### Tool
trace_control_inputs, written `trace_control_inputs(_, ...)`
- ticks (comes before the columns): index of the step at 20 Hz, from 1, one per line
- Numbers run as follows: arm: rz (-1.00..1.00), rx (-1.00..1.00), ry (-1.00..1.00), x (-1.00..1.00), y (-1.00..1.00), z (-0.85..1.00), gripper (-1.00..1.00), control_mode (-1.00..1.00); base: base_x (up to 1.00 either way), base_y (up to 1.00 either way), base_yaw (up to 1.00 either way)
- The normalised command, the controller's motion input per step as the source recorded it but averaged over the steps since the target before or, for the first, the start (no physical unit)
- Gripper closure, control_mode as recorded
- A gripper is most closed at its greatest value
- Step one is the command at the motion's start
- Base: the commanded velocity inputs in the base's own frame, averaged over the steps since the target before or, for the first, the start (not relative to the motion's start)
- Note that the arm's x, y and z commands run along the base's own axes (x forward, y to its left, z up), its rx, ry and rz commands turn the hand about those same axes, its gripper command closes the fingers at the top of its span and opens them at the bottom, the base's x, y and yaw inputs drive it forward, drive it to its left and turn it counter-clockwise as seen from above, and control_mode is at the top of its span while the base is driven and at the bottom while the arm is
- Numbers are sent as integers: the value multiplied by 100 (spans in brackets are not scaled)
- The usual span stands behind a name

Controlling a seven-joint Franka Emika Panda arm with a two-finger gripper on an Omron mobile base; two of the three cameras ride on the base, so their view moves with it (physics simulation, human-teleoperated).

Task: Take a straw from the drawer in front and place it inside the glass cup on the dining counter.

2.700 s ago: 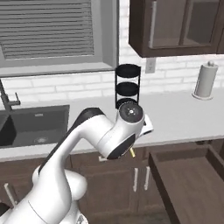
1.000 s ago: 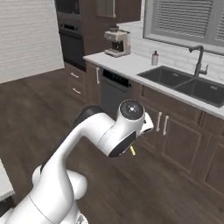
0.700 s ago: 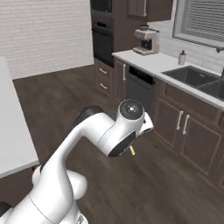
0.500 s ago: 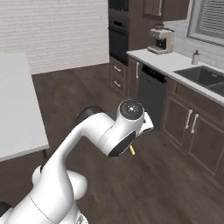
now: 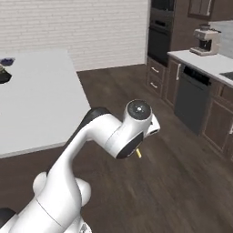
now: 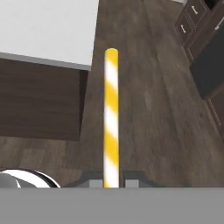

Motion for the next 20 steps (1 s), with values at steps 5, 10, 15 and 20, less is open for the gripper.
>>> trace_control_inputs(5, 0, 0, 0, 0, 0, 0, 100, 100, -25, 100, 14)
trace_control_inputs(10, 0, 0, 0, 0, 0, 0, 100, 100, -20, 100, 9)
trace_control_inputs(15, 0, 0, 0, 0, 0, 0, 100, 100, -35, 100, 9)
trace_control_inputs(20, 0, 0, 0, 0, 0, 0, 100, 100, -35, 100, 7)
